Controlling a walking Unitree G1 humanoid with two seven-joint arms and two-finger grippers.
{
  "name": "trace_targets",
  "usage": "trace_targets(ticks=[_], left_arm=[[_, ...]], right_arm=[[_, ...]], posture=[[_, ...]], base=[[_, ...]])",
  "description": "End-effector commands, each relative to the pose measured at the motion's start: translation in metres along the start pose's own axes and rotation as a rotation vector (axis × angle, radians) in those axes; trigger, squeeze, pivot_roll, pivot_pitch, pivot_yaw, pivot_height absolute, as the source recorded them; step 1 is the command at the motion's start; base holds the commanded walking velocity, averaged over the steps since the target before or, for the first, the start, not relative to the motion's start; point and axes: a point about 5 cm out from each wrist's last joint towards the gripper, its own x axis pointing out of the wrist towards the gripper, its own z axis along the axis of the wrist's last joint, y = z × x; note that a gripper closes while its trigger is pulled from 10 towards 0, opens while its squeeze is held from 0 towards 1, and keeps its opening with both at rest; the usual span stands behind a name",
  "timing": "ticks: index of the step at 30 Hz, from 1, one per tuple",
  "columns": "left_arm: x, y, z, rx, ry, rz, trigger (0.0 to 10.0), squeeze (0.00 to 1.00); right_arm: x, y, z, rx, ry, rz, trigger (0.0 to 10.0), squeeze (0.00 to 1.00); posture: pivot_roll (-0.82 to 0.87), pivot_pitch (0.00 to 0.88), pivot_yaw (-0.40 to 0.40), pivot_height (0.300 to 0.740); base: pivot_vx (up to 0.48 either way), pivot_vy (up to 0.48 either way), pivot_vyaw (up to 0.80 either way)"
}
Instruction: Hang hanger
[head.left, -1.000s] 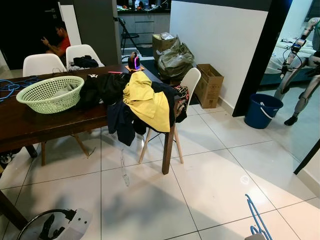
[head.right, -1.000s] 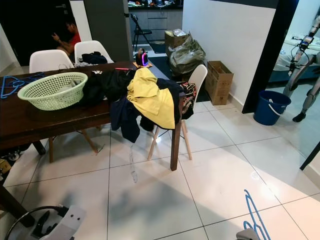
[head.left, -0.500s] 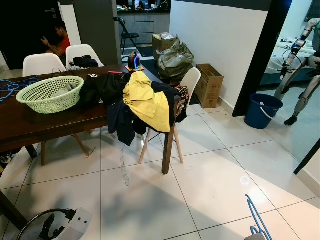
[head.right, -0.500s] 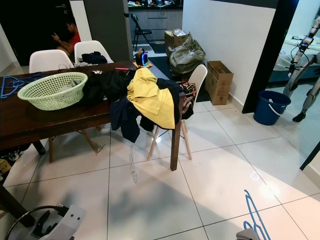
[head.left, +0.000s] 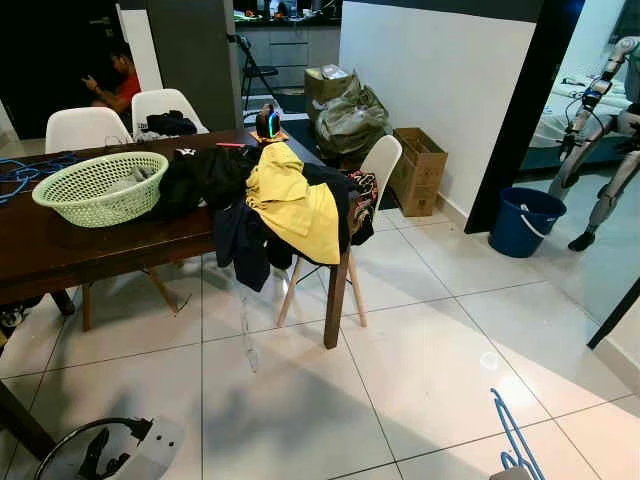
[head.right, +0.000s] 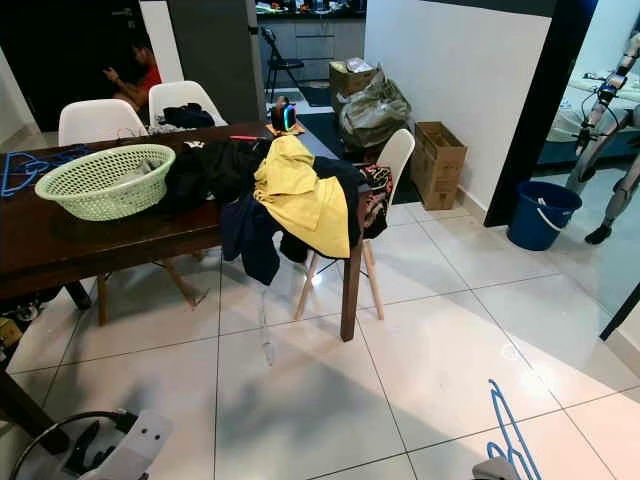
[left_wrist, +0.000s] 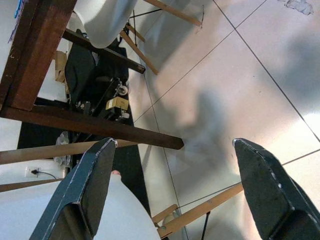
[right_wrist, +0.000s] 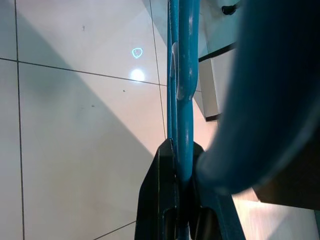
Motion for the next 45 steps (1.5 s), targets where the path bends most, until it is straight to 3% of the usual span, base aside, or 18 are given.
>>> trace_targets(ticks=[1,45], left_arm=[[-0.0019,-0.0036,-0.0014,0.012,0.007,-0.017,10.0,0.00],[-0.0012,-0.0038,-0.0004,0.012,0.007,-0.018,10.0,0.00]], right_arm=[[0.0002,-0.0005,-0.0013,0.003,0.013,0.002,10.0,0.00],[0.0009,-0.0011,-0.0007,0.003,0.012,0.002,10.0,0.00]], posture=[[0.01,0.000,-0.012,0.740],[0.01,0.000,-0.013,0.740]], base=[[0.000,0.000,0.00],[0.000,0.000,0.00]])
